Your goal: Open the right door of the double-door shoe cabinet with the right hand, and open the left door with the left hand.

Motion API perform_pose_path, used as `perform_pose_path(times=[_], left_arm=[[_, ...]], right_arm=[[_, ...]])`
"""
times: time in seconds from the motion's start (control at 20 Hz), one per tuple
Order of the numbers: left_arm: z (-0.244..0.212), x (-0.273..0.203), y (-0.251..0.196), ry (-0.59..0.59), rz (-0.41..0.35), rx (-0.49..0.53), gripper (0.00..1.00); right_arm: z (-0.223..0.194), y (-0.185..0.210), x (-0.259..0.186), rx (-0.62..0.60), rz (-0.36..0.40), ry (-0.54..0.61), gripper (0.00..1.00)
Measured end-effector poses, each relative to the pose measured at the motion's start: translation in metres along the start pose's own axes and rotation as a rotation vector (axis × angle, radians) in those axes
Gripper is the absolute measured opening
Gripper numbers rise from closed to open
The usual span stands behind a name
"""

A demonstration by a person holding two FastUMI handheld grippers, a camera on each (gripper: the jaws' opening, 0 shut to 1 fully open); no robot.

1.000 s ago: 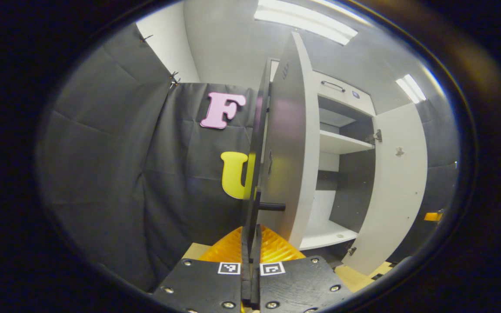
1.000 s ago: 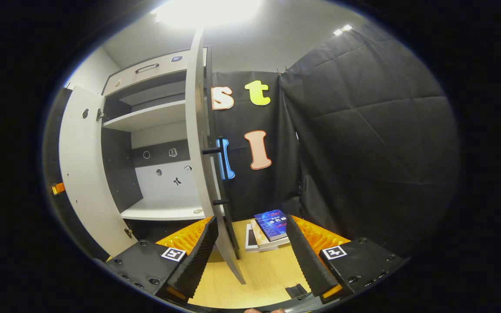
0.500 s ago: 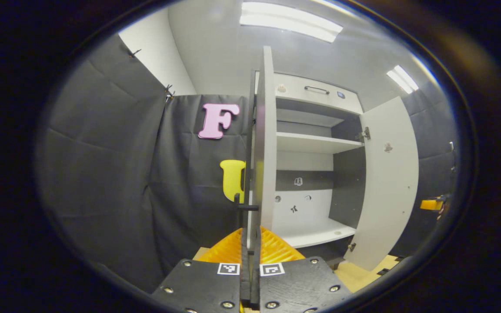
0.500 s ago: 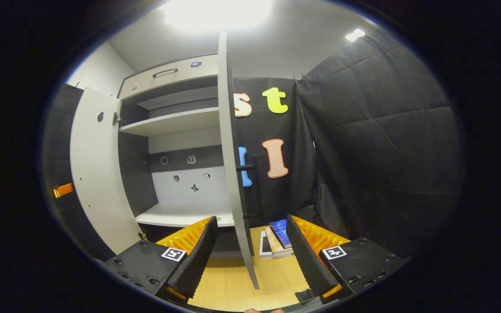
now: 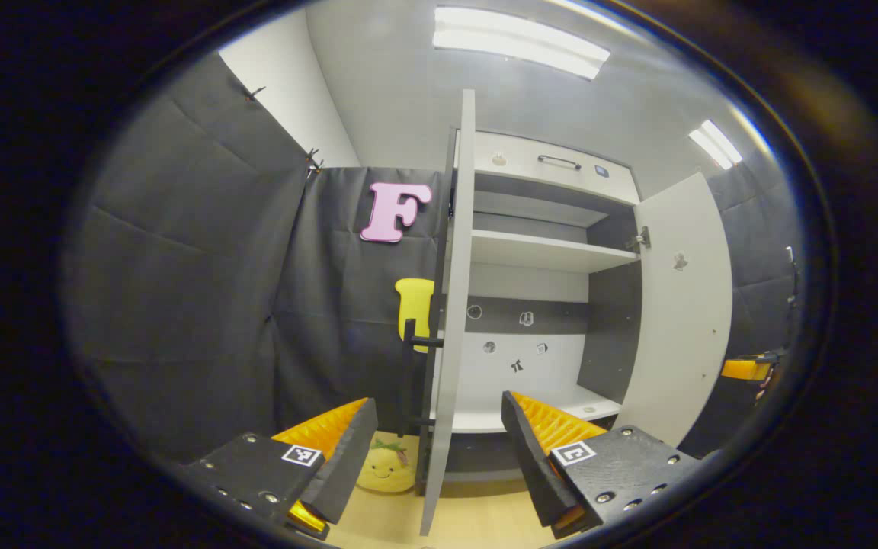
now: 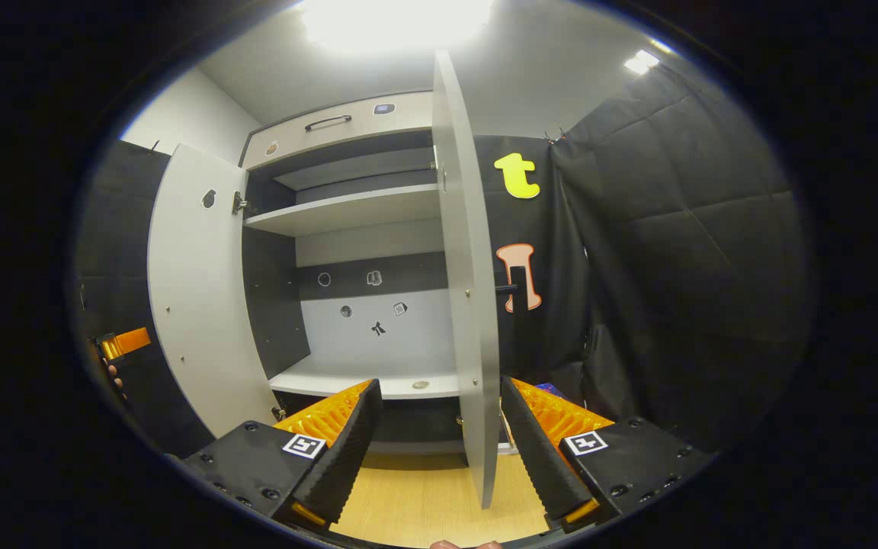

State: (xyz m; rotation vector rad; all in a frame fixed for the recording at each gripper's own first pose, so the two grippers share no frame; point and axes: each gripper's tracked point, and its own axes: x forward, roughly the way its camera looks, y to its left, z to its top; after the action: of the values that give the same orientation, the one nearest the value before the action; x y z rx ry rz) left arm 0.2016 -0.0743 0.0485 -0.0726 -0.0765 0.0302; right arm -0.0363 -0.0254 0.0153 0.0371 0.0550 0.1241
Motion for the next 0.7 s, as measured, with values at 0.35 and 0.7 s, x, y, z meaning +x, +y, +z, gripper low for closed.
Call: perform_pose_path(times=[0.35,0.7], left_arm=[[-0.013,-0.006,-0.023,0.019,-0.013,-0.09,0.93],[-0.024,-0.001,-0.028,0.028,-0.019,-0.005,0.93]], right_arm=[[0.0,0.016,0.0,0.014,0.015,-0.028,0.98],[-0.01,0.013,-0.002,0.013,-0.033,-0.018,0.98]])
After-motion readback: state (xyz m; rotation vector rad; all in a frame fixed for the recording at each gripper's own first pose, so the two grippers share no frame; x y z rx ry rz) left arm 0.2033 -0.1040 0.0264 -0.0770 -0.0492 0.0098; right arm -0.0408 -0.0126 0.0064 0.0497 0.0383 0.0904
